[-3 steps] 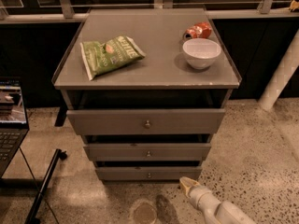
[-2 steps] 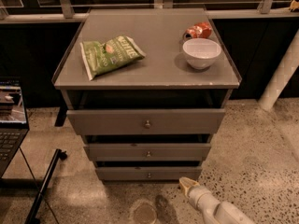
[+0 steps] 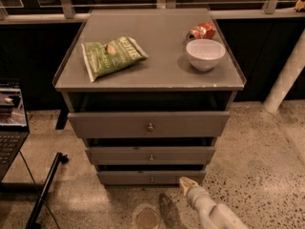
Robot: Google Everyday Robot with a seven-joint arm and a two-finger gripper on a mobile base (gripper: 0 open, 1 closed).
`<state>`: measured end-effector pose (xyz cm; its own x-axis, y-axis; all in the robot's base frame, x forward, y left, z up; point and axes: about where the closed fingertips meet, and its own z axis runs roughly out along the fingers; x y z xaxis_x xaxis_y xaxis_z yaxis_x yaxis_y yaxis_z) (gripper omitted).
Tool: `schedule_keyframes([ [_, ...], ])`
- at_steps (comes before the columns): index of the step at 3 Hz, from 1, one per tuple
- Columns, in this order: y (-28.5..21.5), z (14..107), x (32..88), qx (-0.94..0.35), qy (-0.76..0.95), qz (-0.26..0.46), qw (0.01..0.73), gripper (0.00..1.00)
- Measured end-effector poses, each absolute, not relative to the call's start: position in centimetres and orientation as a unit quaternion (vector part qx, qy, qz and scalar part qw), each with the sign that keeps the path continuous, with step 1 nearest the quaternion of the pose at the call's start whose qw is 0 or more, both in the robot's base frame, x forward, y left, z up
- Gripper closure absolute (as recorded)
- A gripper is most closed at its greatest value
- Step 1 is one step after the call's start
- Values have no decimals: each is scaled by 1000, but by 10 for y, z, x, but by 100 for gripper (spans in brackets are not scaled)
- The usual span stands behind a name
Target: Open bottom drawer
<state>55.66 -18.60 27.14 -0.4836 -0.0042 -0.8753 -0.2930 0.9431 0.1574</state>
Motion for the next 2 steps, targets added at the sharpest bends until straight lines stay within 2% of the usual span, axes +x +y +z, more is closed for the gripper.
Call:
schedule_keyframes([
  [2, -200, 221, 621, -59, 851, 129, 505, 100],
])
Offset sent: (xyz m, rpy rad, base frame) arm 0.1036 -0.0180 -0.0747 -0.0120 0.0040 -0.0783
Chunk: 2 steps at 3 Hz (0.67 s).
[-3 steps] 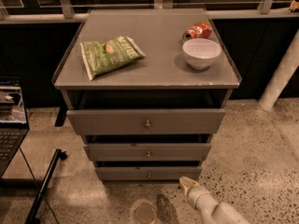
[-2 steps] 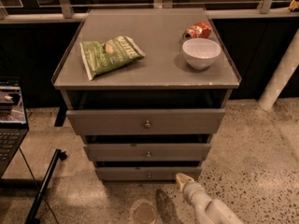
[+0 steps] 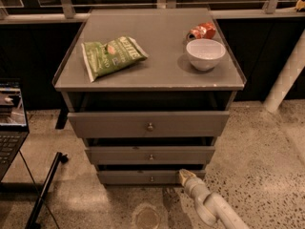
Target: Open bottom drawer
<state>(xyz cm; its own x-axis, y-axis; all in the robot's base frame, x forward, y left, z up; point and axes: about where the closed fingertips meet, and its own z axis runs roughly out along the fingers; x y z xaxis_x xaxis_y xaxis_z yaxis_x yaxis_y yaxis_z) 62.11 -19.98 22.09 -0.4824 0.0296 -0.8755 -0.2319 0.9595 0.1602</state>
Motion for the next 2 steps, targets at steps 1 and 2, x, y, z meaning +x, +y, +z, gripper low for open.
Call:
schedule_keyframes([
  [1, -205, 209, 648, -61, 855, 116, 501, 100],
  [2, -215, 201, 686, -66, 862, 90, 494, 100],
])
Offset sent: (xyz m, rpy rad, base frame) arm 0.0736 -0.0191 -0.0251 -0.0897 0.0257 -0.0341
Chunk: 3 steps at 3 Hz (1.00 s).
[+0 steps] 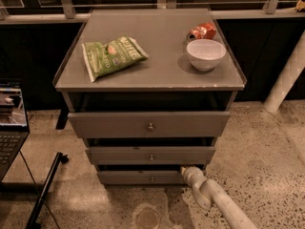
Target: Open bottom drawer
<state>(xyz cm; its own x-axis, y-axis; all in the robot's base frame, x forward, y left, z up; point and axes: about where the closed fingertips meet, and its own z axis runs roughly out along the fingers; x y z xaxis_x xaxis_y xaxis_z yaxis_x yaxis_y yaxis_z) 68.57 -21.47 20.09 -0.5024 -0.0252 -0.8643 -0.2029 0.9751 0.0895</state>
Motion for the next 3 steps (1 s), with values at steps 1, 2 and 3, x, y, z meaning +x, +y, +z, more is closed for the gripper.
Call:
schedule_keyframes([
  [1, -214, 201, 687, -67, 862, 90, 494, 100],
  [2, -214, 188, 685, -73, 881, 82, 460, 100],
  [3, -208, 188, 688, -78, 887, 85, 447, 100],
])
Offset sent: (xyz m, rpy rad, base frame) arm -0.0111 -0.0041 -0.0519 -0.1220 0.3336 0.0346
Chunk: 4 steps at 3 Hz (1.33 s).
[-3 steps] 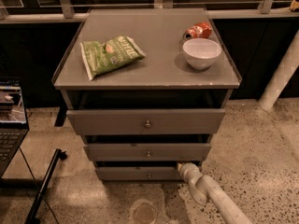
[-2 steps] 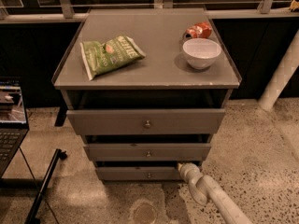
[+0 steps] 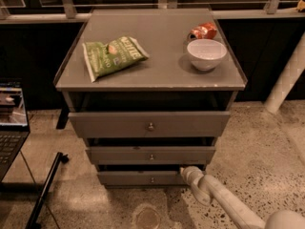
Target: Open bottom drawer
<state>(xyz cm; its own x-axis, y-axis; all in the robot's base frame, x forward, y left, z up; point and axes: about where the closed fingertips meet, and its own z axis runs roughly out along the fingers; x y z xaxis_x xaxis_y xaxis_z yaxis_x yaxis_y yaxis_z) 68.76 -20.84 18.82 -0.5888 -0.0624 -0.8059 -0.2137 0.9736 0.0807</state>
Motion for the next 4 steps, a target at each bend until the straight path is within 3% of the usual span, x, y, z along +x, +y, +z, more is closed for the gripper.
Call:
schedule_keyframes([
  [2, -211, 184, 682, -83, 899, 84, 422, 100],
  [3, -152, 210, 684, -110, 900, 139, 399, 100],
  [4, -148, 211, 678, -112, 900, 143, 395, 100],
])
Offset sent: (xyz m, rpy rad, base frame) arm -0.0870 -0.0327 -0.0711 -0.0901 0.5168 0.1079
